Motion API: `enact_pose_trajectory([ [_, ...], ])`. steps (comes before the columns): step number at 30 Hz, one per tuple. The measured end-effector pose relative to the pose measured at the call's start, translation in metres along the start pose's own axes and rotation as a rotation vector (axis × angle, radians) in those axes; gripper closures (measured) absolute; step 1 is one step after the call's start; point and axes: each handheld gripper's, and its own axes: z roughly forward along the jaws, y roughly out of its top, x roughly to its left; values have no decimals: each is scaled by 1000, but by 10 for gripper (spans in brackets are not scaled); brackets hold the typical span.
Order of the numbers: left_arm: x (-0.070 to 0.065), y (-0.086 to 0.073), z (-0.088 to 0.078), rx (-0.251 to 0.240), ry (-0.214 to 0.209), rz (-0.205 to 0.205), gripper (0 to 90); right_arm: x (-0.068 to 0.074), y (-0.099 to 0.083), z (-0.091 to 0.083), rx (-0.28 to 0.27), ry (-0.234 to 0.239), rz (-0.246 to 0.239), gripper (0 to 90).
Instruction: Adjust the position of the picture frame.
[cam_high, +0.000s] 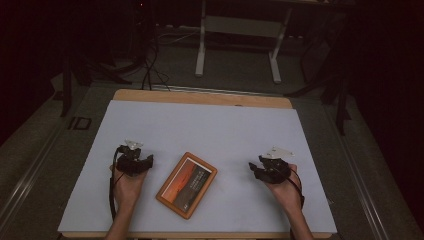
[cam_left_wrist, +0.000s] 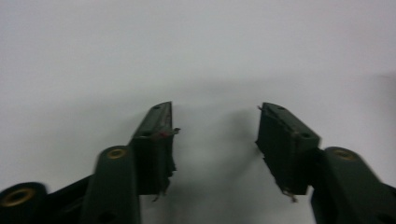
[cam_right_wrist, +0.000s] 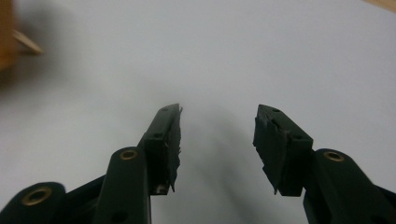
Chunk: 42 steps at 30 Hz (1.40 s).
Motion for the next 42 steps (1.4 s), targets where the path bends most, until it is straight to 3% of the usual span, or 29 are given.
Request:
enact_pose_trajectory([
  [2,-1,0,-6,-18,-46,1,496,3,1,-2,-7,21,-13,509],
  [3,-1,0,-6,-18,-46,1,504,3,1,-2,-7,21,-13,509],
  [4,-1,-1,-14,-38,-119,-7,520,9,2,-5,-11,62,-34,507],
  [5,-2,-1,-17,-44,-142,-7,523,11,3,-5,-13,65,-41,508],
  [6,-2,-1,-17,-44,-142,-7,536,13,4,-6,-17,68,-47,510],
  [9,-4,-3,-30,-71,-201,9,543,19,8,-9,-28,85,-59,520],
  [15,-4,-6,-43,-105,-233,16,568,27,13,-11,-55,144,-70,618],
  [18,-8,-10,-48,-105,-240,68,594,35,16,-12,-83,186,-78,719],
  [21,-9,-10,-49,-109,-246,74,590,39,18,-14,-97,209,-84,742],
  [22,-10,-7,-52,-98,-247,86,588,43,20,-15,-116,226,-85,820],
  [25,-9,-4,-57,-113,-276,89,575,49,23,-14,-121,251,-92,879],
  [29,-8,-3,-57,-106,-302,92,562,58,27,-11,-118,268,-110,897],
  [33,-9,-4,-55,-89,-313,125,545,63,28,-9,-117,271,-123,897],
  [38,-12,-3,-54,-94,-366,157,537,71,33,-6,-126,280,-140,897],
  [42,-17,-2,-54,-86,-384,189,533,78,35,-2,-128,292,-143,897],
])
